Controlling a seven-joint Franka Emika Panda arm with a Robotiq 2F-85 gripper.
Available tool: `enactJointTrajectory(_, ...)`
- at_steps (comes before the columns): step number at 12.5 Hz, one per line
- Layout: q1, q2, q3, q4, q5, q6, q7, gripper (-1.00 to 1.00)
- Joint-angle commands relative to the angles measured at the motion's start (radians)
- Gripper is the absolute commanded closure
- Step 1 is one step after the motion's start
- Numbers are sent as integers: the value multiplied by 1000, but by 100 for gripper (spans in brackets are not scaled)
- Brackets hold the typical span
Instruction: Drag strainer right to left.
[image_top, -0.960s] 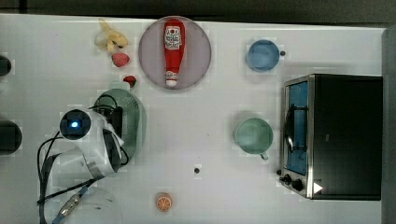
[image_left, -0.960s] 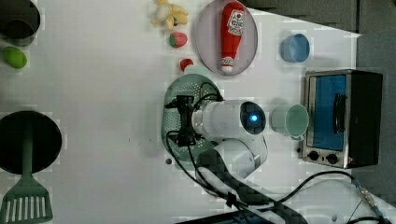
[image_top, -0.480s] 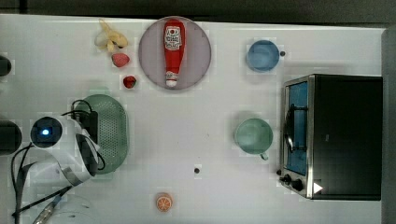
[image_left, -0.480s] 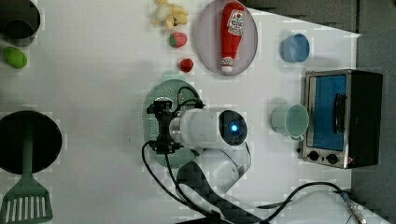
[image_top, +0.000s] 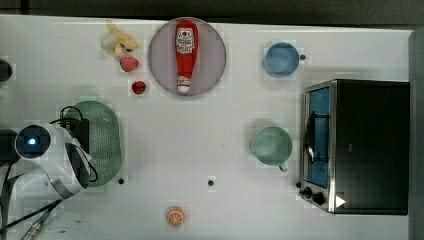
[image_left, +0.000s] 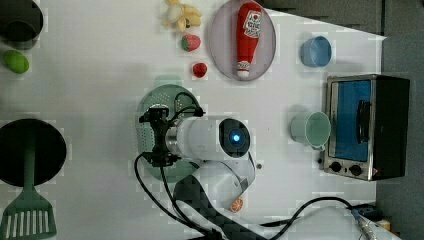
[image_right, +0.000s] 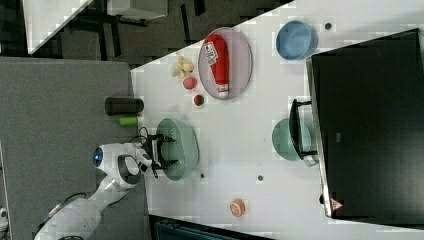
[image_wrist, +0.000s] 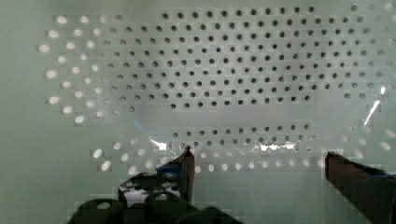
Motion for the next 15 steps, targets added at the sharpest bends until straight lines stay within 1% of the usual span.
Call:
enactJointTrajectory(1, 18, 14, -4, 41, -7, 7, 45, -100)
enactJointTrajectory(3, 23, -23, -33, 36, -42, -5, -19, -100)
enactJointTrajectory(5, 22, -107, -82, 22, -83, -104, -179, -100)
enactJointTrajectory(8, 14, -287, -201, 20, -90, -300, -418, -100)
enactJointTrajectory(10, 3, -422, -299, 22, -90, -450, -589, -100)
enactJointTrajectory(13, -24, -612, -486, 25, -102, -649, -866, -100)
enactJointTrajectory(15, -41, -710, -605, 37, -159, -743, -1028, -100)
